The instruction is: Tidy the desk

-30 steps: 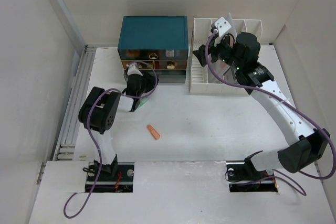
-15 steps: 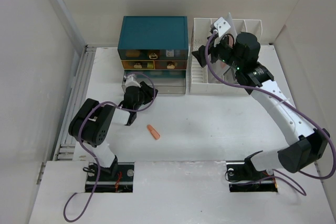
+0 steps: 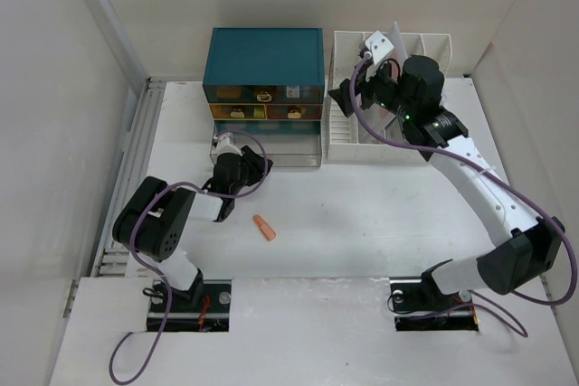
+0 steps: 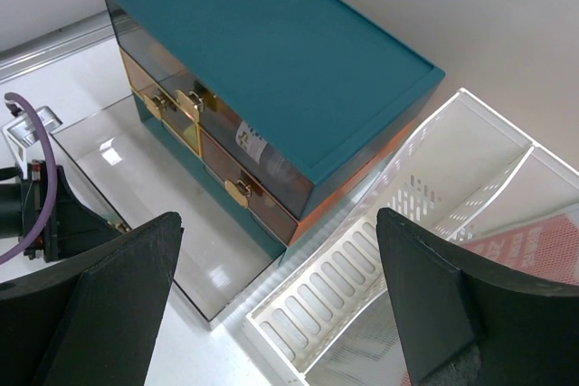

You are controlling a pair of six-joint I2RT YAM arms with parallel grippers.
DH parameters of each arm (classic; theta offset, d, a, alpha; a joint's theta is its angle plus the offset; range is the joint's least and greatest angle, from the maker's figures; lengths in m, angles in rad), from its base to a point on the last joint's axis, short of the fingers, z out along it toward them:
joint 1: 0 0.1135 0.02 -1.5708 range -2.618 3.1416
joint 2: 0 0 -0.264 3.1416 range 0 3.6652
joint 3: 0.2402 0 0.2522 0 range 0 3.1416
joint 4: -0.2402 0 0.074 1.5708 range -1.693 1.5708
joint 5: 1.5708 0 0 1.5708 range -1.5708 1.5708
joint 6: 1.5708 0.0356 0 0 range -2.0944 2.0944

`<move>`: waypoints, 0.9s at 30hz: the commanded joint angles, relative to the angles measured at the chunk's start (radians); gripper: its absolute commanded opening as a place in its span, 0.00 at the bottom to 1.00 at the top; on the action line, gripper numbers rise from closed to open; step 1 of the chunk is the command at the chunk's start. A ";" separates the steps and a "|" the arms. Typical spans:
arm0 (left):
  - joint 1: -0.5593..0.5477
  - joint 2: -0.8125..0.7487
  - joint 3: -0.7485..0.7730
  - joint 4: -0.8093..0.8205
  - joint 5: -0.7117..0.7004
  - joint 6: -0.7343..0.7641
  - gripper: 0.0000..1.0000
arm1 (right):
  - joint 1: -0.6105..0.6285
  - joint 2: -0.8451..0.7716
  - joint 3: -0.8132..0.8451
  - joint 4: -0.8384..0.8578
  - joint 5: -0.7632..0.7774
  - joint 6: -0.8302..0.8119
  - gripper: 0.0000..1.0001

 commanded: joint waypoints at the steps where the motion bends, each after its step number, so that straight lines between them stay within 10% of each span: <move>1: -0.004 -0.043 -0.010 0.023 -0.007 -0.018 0.38 | 0.000 -0.006 0.002 0.053 -0.019 0.013 0.93; 27: 0.004 0.066 0.192 -0.118 -0.099 0.056 0.36 | 0.000 -0.006 -0.007 0.053 -0.030 0.013 0.93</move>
